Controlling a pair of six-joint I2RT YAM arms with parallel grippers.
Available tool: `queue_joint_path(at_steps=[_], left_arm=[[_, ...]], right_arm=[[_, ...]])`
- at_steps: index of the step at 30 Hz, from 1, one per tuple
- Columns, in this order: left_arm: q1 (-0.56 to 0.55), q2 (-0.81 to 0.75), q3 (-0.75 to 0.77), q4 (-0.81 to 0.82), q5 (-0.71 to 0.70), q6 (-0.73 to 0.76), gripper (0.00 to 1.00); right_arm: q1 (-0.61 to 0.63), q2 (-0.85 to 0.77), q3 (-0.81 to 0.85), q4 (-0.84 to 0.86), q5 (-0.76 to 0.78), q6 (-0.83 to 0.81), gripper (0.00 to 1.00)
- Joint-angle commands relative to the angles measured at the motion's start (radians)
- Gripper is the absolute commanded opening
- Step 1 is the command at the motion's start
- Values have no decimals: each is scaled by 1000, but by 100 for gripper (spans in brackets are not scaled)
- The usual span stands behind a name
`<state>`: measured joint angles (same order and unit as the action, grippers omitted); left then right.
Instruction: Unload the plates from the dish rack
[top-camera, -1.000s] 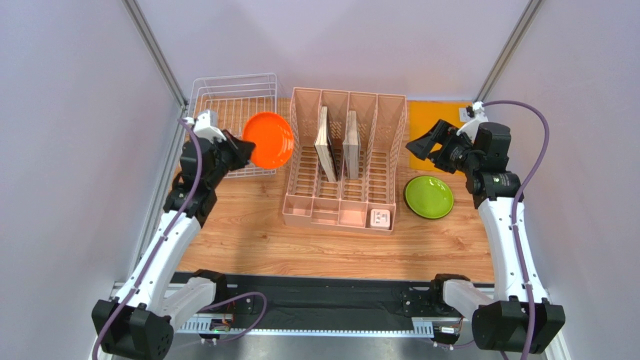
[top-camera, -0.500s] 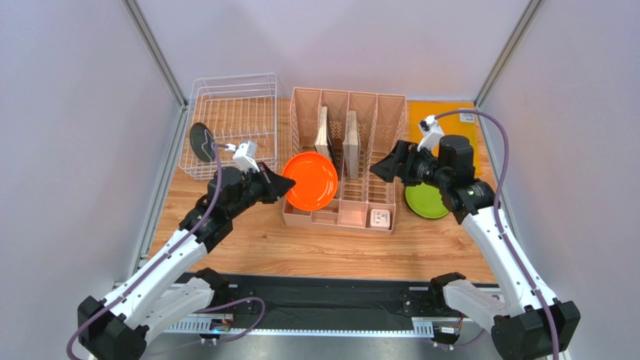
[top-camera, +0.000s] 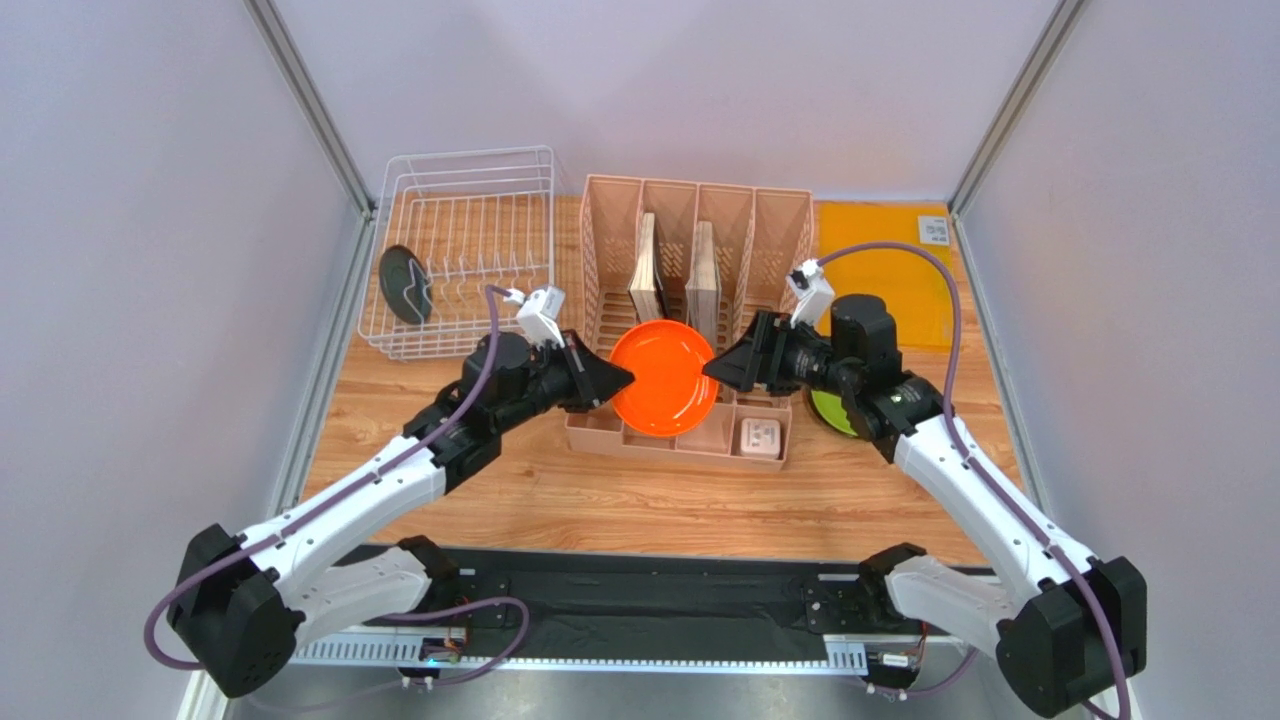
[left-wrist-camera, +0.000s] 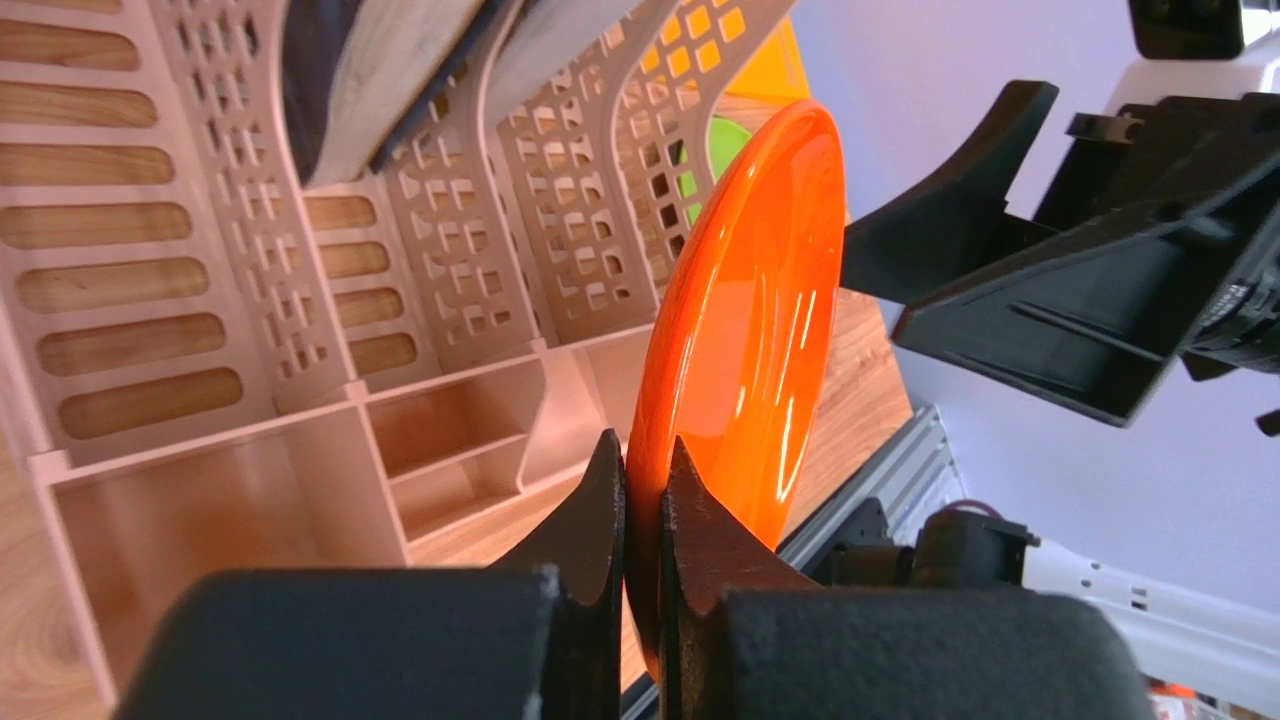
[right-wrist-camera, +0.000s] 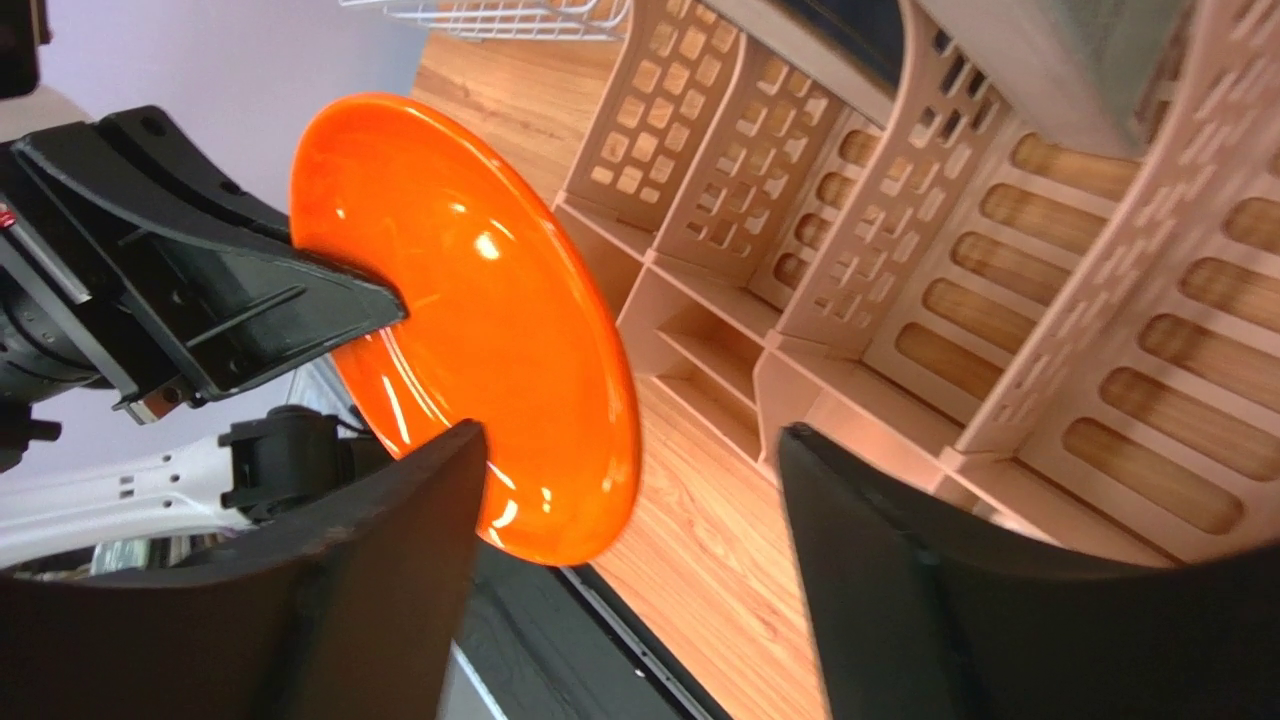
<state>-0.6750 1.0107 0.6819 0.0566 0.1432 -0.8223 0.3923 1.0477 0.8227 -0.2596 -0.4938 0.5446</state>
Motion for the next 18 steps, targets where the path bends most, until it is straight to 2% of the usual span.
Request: queue_joint_path(at_steps=[1, 2, 3, 5, 6, 8, 9, 11, 12, 14, 16, 17, 18], left_arm=[[-34, 26, 33, 120, 36, -31, 0], [-43, 29, 34, 126, 41, -32, 0], [-47, 43, 36, 132, 50, -32, 0], [-61, 55, 42, 141, 53, -31, 0], [-63, 60, 41, 147, 58, -31, 0], [-67, 63, 41, 164, 59, -29, 0], [-69, 66, 41, 169, 64, -28, 0], [-69, 68, 42, 176, 67, -23, 0], [-69, 66, 41, 180, 68, -20, 0], [-69, 63, 35, 180, 65, -15, 1], [-69, 60, 30, 178, 62, -5, 18], [-69, 60, 33, 169, 59, 0, 39], [-69, 57, 34, 157, 46, 18, 44]], right_arm=[[29, 12, -23, 137, -55, 52, 68], [34, 20, -26, 143, -57, 55, 67], [37, 20, -33, 152, -63, 61, 57], [43, 24, -48, 174, -65, 69, 49], [45, 28, -53, 180, -72, 69, 42], [45, 35, -65, 197, -86, 77, 37], [45, 35, -69, 203, -91, 81, 26], [45, 31, -73, 192, -92, 71, 14], [46, 23, -76, 180, -66, 64, 0], [45, -4, -79, 155, -37, 46, 0], [45, -21, -66, 97, 29, 32, 0], [45, -41, -62, 80, 58, 23, 0], [42, -57, -60, 65, 116, 17, 0]])
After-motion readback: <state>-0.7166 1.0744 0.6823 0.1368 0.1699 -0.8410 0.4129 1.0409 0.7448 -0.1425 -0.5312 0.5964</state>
